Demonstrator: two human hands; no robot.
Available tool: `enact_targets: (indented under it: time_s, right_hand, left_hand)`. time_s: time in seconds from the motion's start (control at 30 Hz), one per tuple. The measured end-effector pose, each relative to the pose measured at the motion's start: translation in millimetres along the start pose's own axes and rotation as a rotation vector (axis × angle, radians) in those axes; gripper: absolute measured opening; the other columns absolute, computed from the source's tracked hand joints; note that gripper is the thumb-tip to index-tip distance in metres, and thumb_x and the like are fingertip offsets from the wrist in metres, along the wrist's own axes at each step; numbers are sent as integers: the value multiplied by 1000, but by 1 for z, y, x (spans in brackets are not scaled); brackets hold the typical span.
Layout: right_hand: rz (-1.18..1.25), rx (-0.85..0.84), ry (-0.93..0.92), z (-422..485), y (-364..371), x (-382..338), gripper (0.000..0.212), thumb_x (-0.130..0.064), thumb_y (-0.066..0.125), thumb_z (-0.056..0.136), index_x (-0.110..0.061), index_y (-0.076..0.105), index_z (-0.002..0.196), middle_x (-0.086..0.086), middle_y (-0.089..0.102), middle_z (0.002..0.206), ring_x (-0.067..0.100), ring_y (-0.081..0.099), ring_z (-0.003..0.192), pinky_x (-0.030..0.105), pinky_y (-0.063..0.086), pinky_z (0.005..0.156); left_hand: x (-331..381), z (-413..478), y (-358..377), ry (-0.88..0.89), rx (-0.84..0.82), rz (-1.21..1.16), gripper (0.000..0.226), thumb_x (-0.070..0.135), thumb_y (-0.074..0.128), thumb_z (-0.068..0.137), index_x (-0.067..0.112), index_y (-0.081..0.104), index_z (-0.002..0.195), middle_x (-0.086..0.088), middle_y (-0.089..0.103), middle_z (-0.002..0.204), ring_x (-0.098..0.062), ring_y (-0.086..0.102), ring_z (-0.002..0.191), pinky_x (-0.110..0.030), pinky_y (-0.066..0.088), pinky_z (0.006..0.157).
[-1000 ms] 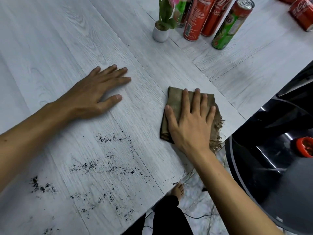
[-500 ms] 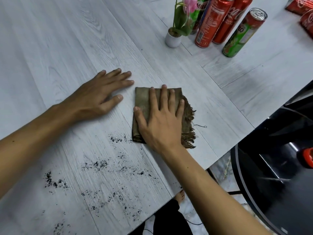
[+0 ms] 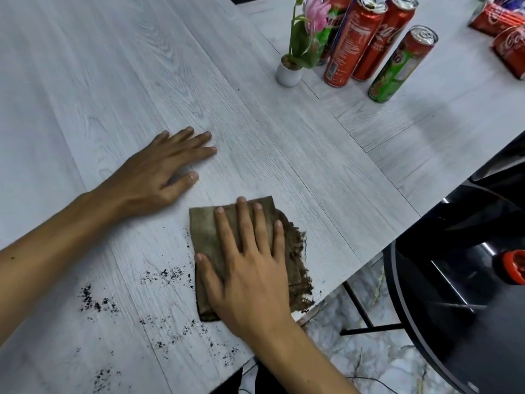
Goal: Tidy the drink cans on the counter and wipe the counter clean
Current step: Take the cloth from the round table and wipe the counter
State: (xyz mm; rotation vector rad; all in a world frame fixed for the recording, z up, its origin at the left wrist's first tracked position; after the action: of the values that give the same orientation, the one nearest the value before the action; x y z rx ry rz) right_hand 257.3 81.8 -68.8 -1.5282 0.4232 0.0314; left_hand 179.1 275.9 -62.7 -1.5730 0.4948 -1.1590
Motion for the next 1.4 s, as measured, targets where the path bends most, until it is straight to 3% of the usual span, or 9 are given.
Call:
enact_targets:
  time_s: [0.17, 0.37, 0.73, 0.87, 1.2, 1.4]
  right_hand:
    - [-12, 23, 45, -38, -7, 30, 68, -62, 31, 104, -30, 25, 164, 1, 9, 174, 22, 2, 160, 53, 6, 126]
    - [-6, 73, 182, -53, -23, 73, 68, -59, 25, 105, -26, 22, 164, 0, 8, 174, 19, 0, 160, 47, 0, 128]
    - [8, 142, 333, 4, -33, 126, 73, -60, 24, 105, -19, 15, 165, 6, 6, 174, 24, -1, 160, 51, -4, 128]
    - [42, 146, 336, 21, -34, 118, 77, -60, 26, 105, -15, 11, 165, 7, 5, 174, 23, -3, 160, 51, -6, 127]
    - [83, 112, 212, 28, -23, 49, 72, -57, 34, 105, -14, 22, 162, 9, 10, 173, 25, 1, 160, 50, -4, 128]
    - [56, 80, 131, 31, -9, 3, 74, -59, 29, 106, -15, 17, 164, 9, 7, 173, 25, -2, 160, 50, -8, 127]
  left_hand:
    - [3, -7, 2, -12, -6, -1, 59, 48, 35, 103, 35, 31, 160, 17, 16, 170, -7, 4, 159, -44, 6, 129]
    - [7, -16, 3, -50, -11, -1, 58, 45, 36, 104, 35, 29, 161, 17, 14, 170, -5, 2, 158, -43, 5, 130]
    - [6, -25, 5, -73, -27, 28, 57, 49, 33, 105, 39, 26, 161, 21, 12, 170, -2, 0, 158, -42, 4, 129]
    - [3, -28, 3, -75, -35, 20, 56, 47, 34, 105, 41, 27, 160, 22, 12, 170, -1, 1, 157, -41, 5, 129]
    - [-5, -48, -4, -46, -42, -3, 52, 34, 42, 109, 36, 31, 160, 17, 16, 170, -4, 3, 158, -42, 5, 129]
    - [-7, -54, -7, -19, -41, 7, 53, 39, 41, 109, 33, 29, 161, 14, 15, 171, -8, 3, 159, -45, 4, 129]
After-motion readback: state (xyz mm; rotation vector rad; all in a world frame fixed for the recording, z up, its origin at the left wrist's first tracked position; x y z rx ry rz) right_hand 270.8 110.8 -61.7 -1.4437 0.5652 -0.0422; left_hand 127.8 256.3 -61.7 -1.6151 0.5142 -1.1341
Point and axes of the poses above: each hand's wrist, its own z-axis towards the middle knuckle, its own y-axis out of the palm, x = y × z, the point moved 8 cm from there along z, towards the middle knuckle
